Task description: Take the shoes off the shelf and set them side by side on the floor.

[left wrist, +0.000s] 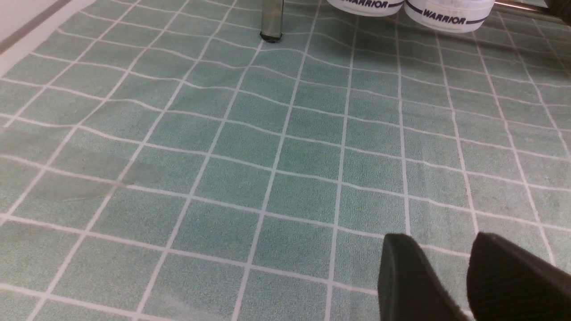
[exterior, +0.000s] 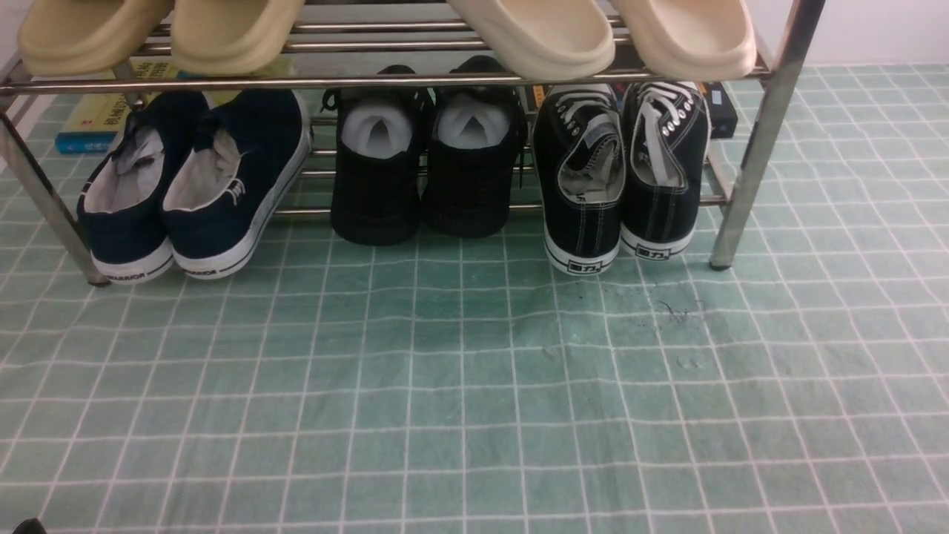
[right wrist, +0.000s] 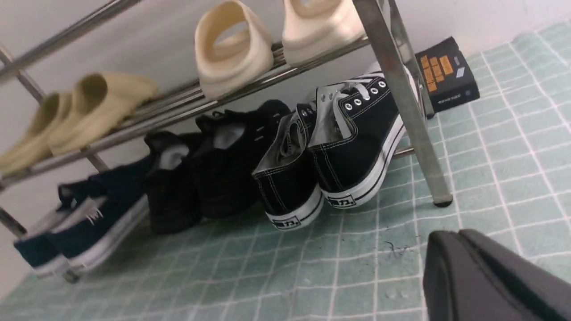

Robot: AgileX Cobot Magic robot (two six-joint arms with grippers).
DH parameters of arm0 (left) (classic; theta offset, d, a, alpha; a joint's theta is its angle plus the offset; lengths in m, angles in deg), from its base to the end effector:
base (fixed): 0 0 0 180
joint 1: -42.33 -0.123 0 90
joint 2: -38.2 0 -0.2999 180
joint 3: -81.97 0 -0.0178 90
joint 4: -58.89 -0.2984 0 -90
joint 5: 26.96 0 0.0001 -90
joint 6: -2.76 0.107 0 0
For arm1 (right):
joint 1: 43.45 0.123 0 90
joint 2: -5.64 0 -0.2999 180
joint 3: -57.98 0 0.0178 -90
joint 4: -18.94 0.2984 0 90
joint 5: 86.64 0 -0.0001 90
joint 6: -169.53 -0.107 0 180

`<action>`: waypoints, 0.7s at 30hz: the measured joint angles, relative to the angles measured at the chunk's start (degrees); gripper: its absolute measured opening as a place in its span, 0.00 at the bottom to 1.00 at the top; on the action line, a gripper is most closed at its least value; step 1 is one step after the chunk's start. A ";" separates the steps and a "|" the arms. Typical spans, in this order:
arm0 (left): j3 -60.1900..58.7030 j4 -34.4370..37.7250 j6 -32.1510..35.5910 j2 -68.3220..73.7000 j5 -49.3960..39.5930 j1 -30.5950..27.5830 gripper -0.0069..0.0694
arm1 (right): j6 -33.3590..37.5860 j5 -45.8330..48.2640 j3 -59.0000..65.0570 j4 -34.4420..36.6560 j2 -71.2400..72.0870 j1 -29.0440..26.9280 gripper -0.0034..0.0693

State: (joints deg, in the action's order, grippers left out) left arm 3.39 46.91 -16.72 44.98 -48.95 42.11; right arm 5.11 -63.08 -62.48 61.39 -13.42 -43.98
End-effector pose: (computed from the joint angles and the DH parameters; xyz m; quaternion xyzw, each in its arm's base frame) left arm 0.1002 0.0087 0.1692 -0.0831 0.7988 -0.0110 0.5957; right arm 0.1082 0.0279 0.2857 0.0709 0.7409 0.2358 0.6248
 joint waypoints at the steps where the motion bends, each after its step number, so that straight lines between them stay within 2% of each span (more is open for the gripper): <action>1: 0.00 0.00 0.00 0.00 0.00 0.00 0.40 | 0.58 2.13 -2.72 -1.96 -3.24 0.00 0.03; 2: 0.00 0.00 0.00 0.00 0.00 0.00 0.40 | 0.65 3.77 -3.15 -2.32 -3.92 0.00 0.03; 5: 0.00 0.00 0.00 0.00 0.00 0.00 0.40 | 0.83 16.00 -9.71 -7.32 -17.12 0.00 0.04; 8: 0.00 0.00 0.00 0.00 0.00 0.00 0.40 | 1.13 25.84 -14.79 -9.29 -30.12 0.00 0.05; 13: 0.00 0.00 0.00 0.00 0.00 0.00 0.40 | 7.63 32.85 -21.31 -7.71 -45.84 0.70 0.05; 17: 0.00 0.00 0.00 0.00 0.00 0.00 0.40 | 13.64 40.52 -30.25 0.11 -59.75 5.70 0.05; 19: 0.00 0.00 0.00 0.00 0.00 0.00 0.40 | 14.00 42.20 -33.92 0.85 -63.52 8.83 0.05; 21: 0.00 0.00 0.00 0.00 0.00 0.00 0.40 | 12.13 43.40 -41.60 -1.13 -69.73 15.54 0.05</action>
State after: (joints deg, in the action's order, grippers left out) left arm 3.39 46.91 -16.72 44.98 -48.95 42.11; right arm 17.23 -19.68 -104.08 60.26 -83.15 -28.44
